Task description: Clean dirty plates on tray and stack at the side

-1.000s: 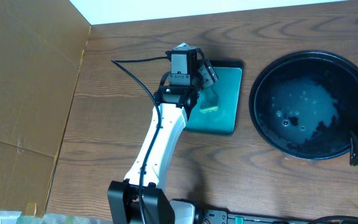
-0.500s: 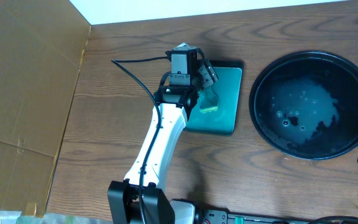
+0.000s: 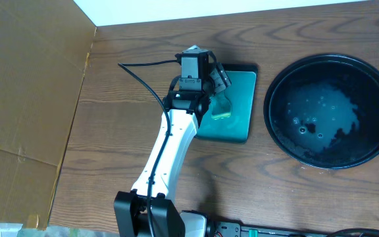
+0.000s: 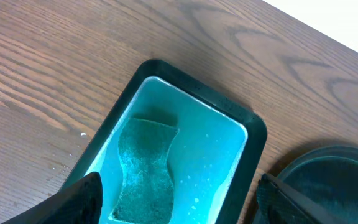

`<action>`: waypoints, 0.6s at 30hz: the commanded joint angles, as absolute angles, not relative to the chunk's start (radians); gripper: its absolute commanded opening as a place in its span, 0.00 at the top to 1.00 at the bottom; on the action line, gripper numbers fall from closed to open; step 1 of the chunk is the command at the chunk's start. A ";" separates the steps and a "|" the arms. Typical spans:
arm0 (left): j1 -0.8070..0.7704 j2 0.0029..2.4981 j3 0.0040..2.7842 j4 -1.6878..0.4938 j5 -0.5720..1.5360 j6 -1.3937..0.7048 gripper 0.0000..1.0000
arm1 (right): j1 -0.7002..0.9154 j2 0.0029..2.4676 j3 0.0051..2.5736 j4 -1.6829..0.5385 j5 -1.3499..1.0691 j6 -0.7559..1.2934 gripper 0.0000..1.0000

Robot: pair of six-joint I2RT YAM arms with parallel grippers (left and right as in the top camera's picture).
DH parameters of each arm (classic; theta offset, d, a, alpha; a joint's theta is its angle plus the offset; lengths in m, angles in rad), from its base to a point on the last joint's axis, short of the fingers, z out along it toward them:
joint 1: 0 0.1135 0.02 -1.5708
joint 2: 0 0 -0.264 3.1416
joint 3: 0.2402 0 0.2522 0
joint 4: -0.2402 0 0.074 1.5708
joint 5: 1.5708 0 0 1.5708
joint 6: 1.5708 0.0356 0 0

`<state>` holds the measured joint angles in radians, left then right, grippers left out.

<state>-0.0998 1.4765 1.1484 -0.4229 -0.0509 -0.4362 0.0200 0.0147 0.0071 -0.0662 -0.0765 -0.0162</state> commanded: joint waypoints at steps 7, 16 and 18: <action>-0.099 1.478 1.143 -0.426 -0.052 -0.422 0.20 | 0.023 0.006 0.006 -0.071 -0.064 -0.035 0.01; -0.099 1.478 1.143 -0.437 -0.074 -0.416 0.20 | 0.023 0.006 0.006 -0.071 -0.064 -0.035 0.01; -0.099 1.478 1.143 -0.491 -0.075 -0.415 0.20 | 0.023 0.006 0.006 -0.071 -0.064 -0.035 0.01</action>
<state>-0.0998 1.4761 1.1484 -0.4438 -0.0555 -0.4358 0.0200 0.0147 0.0071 -0.0662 -0.0738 -0.0196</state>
